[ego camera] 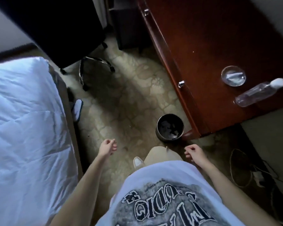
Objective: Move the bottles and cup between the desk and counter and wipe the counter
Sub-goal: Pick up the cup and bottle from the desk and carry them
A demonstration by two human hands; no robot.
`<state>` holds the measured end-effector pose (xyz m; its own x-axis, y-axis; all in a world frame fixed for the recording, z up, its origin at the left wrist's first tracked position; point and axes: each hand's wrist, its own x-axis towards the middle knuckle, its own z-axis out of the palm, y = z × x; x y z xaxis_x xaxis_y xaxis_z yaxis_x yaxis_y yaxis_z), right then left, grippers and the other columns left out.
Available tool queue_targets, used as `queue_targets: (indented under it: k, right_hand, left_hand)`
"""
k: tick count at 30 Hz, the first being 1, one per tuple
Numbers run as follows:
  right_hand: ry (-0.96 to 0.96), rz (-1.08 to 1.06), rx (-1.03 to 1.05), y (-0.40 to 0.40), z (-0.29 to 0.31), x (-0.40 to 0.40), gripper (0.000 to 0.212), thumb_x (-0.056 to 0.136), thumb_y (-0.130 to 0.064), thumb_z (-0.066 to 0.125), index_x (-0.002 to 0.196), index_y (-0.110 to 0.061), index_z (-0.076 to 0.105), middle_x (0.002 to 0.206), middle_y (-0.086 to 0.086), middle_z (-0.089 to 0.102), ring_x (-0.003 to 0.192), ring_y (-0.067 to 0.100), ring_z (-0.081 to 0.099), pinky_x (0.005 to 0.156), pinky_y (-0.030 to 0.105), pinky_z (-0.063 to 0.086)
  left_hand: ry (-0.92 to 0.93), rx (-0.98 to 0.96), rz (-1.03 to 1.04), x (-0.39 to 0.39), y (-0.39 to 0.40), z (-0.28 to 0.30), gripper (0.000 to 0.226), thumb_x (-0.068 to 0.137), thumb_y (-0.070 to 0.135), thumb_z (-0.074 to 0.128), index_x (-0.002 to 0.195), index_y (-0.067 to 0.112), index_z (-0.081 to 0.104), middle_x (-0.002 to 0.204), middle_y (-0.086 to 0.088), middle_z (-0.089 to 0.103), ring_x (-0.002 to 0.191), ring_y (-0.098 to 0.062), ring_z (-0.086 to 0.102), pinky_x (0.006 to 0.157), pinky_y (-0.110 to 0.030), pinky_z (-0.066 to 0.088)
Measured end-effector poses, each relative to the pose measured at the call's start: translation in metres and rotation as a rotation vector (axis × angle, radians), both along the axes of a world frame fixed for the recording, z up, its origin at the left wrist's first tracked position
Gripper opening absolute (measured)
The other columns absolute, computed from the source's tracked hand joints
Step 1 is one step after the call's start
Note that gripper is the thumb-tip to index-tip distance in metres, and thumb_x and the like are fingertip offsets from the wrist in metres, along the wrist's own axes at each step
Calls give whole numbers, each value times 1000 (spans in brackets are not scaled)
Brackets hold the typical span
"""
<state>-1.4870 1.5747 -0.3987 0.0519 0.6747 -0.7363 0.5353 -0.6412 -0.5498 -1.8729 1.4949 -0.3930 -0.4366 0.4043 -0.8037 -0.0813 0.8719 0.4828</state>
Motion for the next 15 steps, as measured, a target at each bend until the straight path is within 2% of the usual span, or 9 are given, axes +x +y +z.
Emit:
queue_targets:
  k: [2,4,6,7,9,12,14,15]
  right_hand:
    - [55,-95,121,36,12,-20,14,95,-14,56,99,-1,59,90,16,65,67,16,60,49,8,44]
    - [81,-222,297,73,19,-34,11,93,-16,60,93,-6,60,82,9,67,69,20,64,59,14,51]
    - [37,-348,453,108,30,-42,14,89,-22,66,90,-9,60,76,1,68,68,13,65,64,23,52]
    - [13,-418,502,125,38,-43,16,87,-24,69,89,-10,60,75,-2,66,66,4,63,63,19,50]
    - [-2,-572,565,150,51,-41,23,84,-25,73,92,-10,56,77,-4,63,66,-3,58,61,11,46]
    - [-76,-774,665,186,66,-25,37,80,-24,77,101,-12,49,87,1,59,70,-2,56,64,8,45]
    - [-127,-928,691,201,75,-10,46,79,-25,78,109,-10,46,97,-1,55,75,1,54,67,14,47]
    - [-179,-1006,713,206,78,-3,51,78,-25,78,112,-6,45,98,-7,53,77,3,53,72,21,49]
  left_hand:
    - [-1,54,-99,-9,70,7,25,101,20,49,77,13,50,67,-5,54,31,-1,50,32,-10,31]
    - [-29,99,-186,-3,138,6,23,100,21,52,79,13,51,68,-7,56,32,0,52,34,-12,35]
    - [-42,127,-306,15,201,11,20,100,26,52,84,14,54,71,-3,59,43,-6,56,38,-15,37]
    - [-55,142,-369,27,232,15,18,100,28,52,87,14,55,72,-1,60,50,-9,57,41,-16,39]
    - [-90,180,-491,55,288,25,18,99,30,54,86,17,54,71,-1,60,55,-13,57,49,-19,40]
    - [-169,259,-705,102,366,38,18,98,30,54,89,14,54,71,-2,61,44,-4,58,45,-19,39]
    - [-188,295,-860,137,408,52,19,99,32,53,95,14,53,77,-1,65,50,-2,64,45,-20,44]
    - [-200,317,-905,154,426,58,21,98,33,54,96,13,51,81,-3,65,56,-7,66,46,-21,47]
